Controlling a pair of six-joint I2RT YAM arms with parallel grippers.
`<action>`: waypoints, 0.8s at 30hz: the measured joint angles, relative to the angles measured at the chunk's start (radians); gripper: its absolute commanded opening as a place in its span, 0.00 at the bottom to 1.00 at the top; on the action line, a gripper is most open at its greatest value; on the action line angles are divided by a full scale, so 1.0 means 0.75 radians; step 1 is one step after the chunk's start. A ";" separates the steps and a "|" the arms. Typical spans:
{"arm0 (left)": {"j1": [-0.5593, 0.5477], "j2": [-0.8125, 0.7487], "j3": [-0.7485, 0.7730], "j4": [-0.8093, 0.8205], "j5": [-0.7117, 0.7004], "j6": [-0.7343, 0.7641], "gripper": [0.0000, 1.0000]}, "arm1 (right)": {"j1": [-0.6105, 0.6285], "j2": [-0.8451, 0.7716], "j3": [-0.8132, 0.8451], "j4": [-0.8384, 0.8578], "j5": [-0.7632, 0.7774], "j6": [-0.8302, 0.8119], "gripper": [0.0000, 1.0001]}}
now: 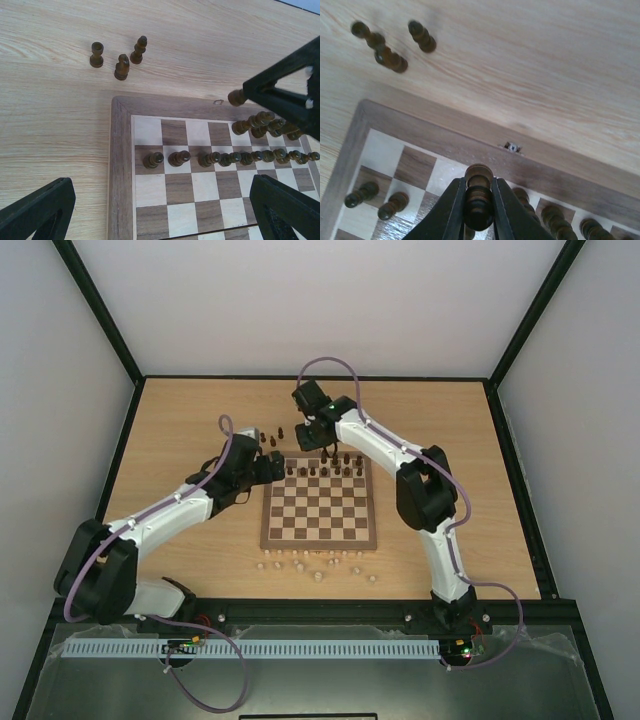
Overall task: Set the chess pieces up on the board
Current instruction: Place the chess piece on the chessboard.
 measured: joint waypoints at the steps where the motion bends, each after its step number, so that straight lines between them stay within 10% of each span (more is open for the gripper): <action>1: 0.000 -0.003 0.000 0.001 0.000 -0.001 0.99 | 0.004 0.004 -0.007 -0.007 0.000 0.000 0.13; 24: 0.000 -0.008 0.000 0.001 0.001 -0.002 0.99 | 0.054 0.015 -0.103 -0.055 0.027 0.001 0.17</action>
